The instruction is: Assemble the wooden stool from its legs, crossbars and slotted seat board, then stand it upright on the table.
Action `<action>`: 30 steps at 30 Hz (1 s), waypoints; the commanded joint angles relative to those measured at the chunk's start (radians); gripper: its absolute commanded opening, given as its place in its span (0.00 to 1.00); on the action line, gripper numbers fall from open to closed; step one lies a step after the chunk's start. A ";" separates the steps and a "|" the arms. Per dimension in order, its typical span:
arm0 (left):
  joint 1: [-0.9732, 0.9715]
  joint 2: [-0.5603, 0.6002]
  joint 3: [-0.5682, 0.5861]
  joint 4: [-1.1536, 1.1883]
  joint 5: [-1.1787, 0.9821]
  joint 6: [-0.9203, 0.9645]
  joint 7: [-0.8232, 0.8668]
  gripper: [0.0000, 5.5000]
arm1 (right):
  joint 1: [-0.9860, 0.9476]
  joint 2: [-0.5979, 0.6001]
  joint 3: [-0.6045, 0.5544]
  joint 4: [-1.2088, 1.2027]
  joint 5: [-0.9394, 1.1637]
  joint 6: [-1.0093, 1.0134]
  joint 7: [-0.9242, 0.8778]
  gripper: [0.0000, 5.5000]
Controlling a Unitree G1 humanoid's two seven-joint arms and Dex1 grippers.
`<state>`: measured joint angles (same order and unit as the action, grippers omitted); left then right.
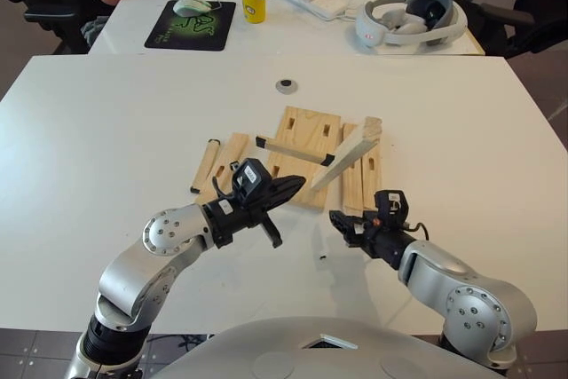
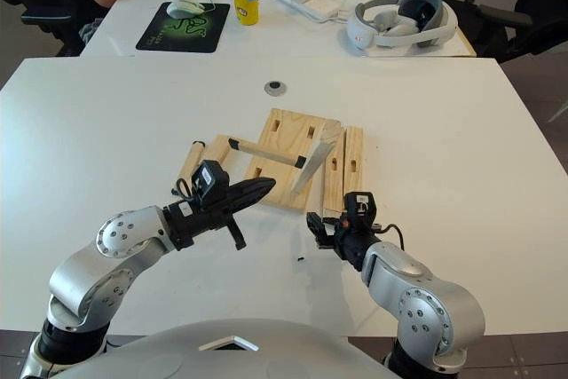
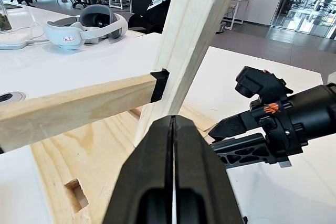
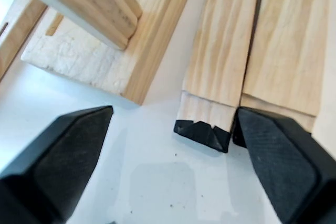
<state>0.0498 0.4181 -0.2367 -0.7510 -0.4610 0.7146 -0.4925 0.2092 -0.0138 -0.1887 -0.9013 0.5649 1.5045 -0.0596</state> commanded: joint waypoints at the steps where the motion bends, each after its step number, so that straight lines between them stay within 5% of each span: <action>1: -0.023 0.005 -0.011 0.015 -0.001 0.007 -0.001 0.00 | 0.016 0.003 0.023 0.079 -0.059 -0.043 -0.012 0.81; 14: 0.002 -0.021 -0.054 0.026 0.032 -0.023 0.035 0.00 | -0.125 -0.229 0.062 0.145 -0.128 -0.153 0.089 0.81; 30: 0.004 -0.028 -0.080 0.030 0.038 -0.031 0.046 0.00 | -0.131 -0.169 0.082 0.122 -0.159 -0.112 0.086 0.81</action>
<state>0.0735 0.3867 -0.3143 -0.7294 -0.4218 0.6778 -0.4388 0.0592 -0.1875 -0.1248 -0.7955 0.4325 1.4058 0.0387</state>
